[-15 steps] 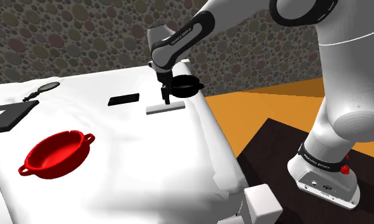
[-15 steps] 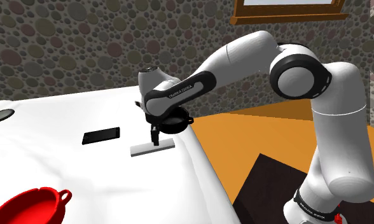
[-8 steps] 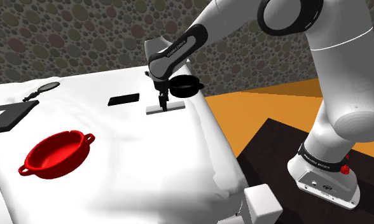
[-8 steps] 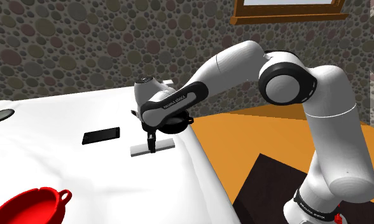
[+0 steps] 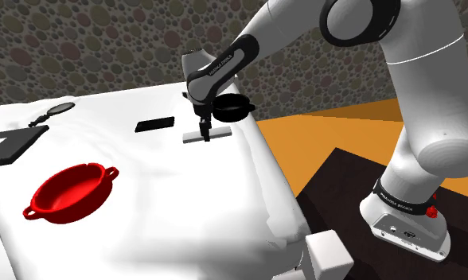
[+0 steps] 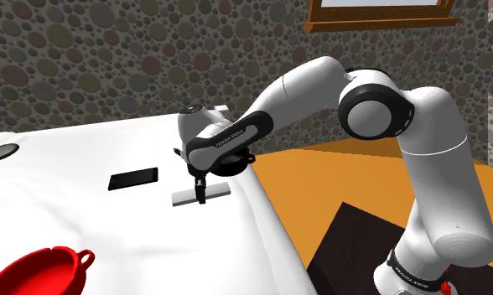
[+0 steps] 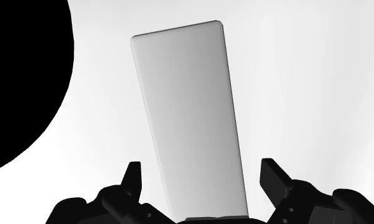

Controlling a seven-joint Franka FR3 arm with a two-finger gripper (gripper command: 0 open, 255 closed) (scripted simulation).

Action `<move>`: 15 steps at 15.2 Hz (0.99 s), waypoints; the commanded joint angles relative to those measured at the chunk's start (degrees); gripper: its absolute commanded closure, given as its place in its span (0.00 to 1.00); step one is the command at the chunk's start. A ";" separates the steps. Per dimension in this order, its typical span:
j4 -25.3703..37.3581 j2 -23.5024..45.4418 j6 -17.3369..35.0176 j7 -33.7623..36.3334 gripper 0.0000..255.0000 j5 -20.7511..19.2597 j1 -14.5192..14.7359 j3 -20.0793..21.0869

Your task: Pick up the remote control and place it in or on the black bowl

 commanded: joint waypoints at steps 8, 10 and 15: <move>-0.05 0.02 0.07 0.05 1.00 -0.01 0.03 0.01; -0.15 -0.04 0.12 0.08 1.00 -0.01 0.06 0.01; 0.72 -1.61 -2.32 -0.11 1.00 0.13 -0.04 0.07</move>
